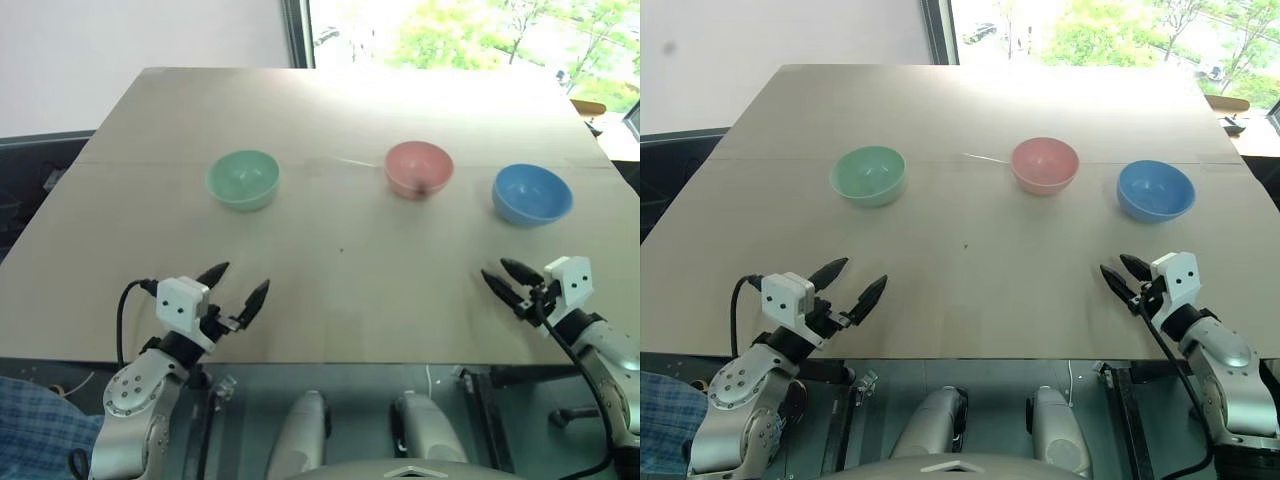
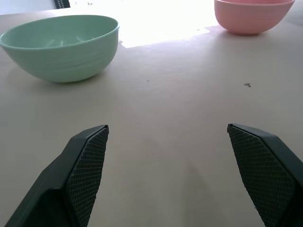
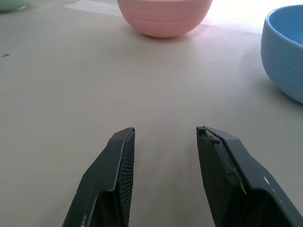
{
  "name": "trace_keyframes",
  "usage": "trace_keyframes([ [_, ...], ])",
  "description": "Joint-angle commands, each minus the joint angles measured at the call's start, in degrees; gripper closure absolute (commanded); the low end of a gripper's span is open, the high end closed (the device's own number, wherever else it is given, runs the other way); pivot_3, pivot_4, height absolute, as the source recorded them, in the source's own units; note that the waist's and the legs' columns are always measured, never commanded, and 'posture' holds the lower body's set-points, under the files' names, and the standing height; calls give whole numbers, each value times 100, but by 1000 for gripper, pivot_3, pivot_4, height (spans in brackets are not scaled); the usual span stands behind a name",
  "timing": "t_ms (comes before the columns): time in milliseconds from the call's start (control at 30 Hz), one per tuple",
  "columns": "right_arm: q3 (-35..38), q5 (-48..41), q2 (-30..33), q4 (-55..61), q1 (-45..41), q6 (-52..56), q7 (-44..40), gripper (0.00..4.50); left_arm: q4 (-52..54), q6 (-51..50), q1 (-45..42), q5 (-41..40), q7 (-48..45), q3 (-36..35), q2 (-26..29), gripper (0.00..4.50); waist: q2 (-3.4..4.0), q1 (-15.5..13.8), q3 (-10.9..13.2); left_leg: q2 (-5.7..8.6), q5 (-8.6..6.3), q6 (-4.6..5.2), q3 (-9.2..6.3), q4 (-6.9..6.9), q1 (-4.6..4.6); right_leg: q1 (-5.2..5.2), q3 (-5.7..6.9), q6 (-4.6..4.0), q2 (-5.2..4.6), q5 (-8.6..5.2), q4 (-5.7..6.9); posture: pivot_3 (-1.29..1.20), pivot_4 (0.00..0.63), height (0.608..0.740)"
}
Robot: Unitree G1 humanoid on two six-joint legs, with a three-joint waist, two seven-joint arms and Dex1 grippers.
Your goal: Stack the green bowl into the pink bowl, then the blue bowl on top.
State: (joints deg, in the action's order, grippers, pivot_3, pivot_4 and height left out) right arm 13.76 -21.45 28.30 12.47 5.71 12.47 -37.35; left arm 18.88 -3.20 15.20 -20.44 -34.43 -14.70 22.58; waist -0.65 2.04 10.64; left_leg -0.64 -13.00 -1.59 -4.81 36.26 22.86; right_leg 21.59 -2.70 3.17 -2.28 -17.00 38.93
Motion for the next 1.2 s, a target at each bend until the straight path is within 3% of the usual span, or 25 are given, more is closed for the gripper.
trace_keyframes([
  [33,-38,72,275,57,-236,-48,-165,2318,161,155,11,-353,-333,-41,71,255,0,1,0,0,0,0,0,1,0,0,0,0,0,0,0,0,150,740],
  [267,-735,906,1005,-119,-1128,219,-228,2318,410,43,-30,-1062,-756,-44,84,255,2,9,-1,-1,0,0,3,5,-2,-1,-3,0,1,0,2,0,150,740],
  [400,-1496,1176,1063,-231,-2271,474,-553,2318,538,46,-171,-1170,-717,14,38,255,1,30,-1,-2,0,0,2,6,-2,0,-2,0,3,1,3,0,150,740],
  [700,-2812,2119,619,-1871,-5223,558,-1043,2318,771,32,-259,-871,-521,348,44,255,1,-5,0,1,0,0,-4,5,7,2,4,0,1,2,-2,0,150,740],
  [933,-3362,2551,213,-3230,-6265,70,-1563,2318,1027,44,-60,-758,-284,480,-35,255,3,20,1,3,0,0,-5,3,13,8,7,-1,-4,3,-4,0,150,740],
  [1200,-3575,3080,-409,-5384,-7161,-423,-1478,2318,1225,60,121,-614,-40,591,-103,255,4,25,1,1,0,0,-5,4,5,8,6,-2,-1,3,6,0,150,740],
])
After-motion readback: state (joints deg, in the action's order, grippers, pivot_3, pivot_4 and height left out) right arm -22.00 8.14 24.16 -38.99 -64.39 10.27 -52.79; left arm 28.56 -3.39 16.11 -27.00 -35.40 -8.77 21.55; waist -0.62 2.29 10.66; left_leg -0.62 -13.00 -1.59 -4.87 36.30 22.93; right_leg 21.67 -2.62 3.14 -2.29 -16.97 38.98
